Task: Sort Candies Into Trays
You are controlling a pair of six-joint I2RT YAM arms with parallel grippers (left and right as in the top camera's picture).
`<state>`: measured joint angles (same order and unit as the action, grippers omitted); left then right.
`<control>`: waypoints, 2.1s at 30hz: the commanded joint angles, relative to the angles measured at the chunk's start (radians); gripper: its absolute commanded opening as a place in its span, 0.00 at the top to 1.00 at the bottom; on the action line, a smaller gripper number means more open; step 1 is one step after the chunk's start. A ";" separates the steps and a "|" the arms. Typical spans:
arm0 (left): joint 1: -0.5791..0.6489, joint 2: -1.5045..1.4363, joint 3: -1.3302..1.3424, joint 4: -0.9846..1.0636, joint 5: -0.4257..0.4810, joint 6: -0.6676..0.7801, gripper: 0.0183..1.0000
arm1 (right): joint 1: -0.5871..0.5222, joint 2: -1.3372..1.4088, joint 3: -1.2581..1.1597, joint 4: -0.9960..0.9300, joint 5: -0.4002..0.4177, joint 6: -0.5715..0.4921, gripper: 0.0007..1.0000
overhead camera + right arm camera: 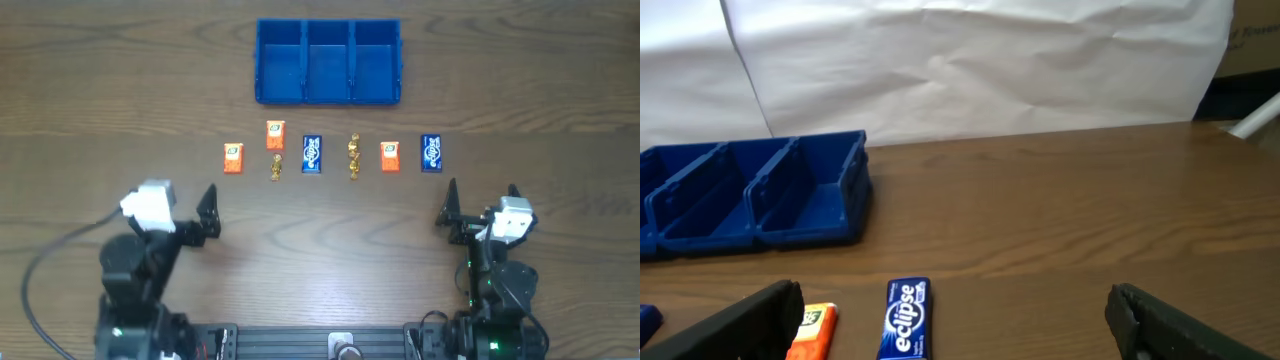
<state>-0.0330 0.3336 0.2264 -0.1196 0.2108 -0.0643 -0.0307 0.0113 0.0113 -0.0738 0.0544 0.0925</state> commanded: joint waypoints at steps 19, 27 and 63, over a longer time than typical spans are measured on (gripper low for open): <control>-0.120 1.371 0.881 -0.387 -0.061 -0.023 0.00 | 0.002 -0.008 -0.003 -0.003 -0.008 -0.012 0.00; -0.165 1.490 0.881 -0.345 -0.091 -0.029 0.00 | 0.002 -0.008 -0.003 -0.003 -0.008 -0.012 0.00; -0.210 1.551 0.881 -0.346 -0.201 -0.094 0.74 | 0.002 -0.008 -0.003 -0.003 -0.008 -0.012 0.00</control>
<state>-0.2314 1.8618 1.0924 -0.4702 0.0341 -0.1310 -0.0307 0.0105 0.0105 -0.0738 0.0513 0.0929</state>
